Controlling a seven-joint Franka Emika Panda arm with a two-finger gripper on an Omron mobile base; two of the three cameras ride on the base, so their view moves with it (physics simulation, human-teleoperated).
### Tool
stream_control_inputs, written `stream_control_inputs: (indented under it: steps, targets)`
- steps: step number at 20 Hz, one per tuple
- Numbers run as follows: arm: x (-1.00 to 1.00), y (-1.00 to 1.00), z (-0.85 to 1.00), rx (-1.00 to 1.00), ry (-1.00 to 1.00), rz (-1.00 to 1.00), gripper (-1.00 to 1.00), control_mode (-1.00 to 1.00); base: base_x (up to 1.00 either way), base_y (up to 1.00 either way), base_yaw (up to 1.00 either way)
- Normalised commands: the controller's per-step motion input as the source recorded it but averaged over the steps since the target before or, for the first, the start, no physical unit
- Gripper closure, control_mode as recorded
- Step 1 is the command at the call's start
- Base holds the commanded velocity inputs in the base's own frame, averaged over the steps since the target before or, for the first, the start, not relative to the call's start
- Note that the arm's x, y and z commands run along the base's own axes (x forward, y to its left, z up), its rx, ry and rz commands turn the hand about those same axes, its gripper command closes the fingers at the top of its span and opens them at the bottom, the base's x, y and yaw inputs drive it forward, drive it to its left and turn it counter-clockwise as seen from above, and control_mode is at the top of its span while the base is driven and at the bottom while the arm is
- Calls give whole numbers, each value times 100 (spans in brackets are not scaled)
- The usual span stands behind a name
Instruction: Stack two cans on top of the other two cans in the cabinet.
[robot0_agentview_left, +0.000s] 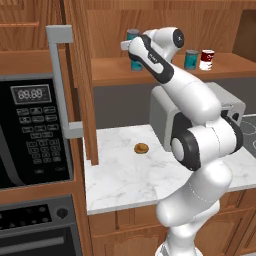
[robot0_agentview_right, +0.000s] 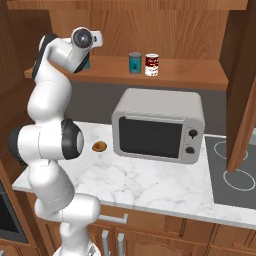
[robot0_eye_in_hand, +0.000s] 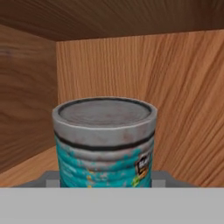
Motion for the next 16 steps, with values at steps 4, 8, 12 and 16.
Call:
stream_control_inputs:
  steps: [4, 8, 12, 16]
  targets:
    - [0, -1, 3, -2, 0, 0, 100, -100, 0, 0, 0]
    - [0, -2, 12, 0, 0, 0, 100, -100, 0, 0, 0]
    - [-1, -5, 6, 0, 0, 0, 100, -100, 0, 0, 0]
    - [-3, -7, -5, 0, 0, 0, 100, -100, 0, 0, 0]
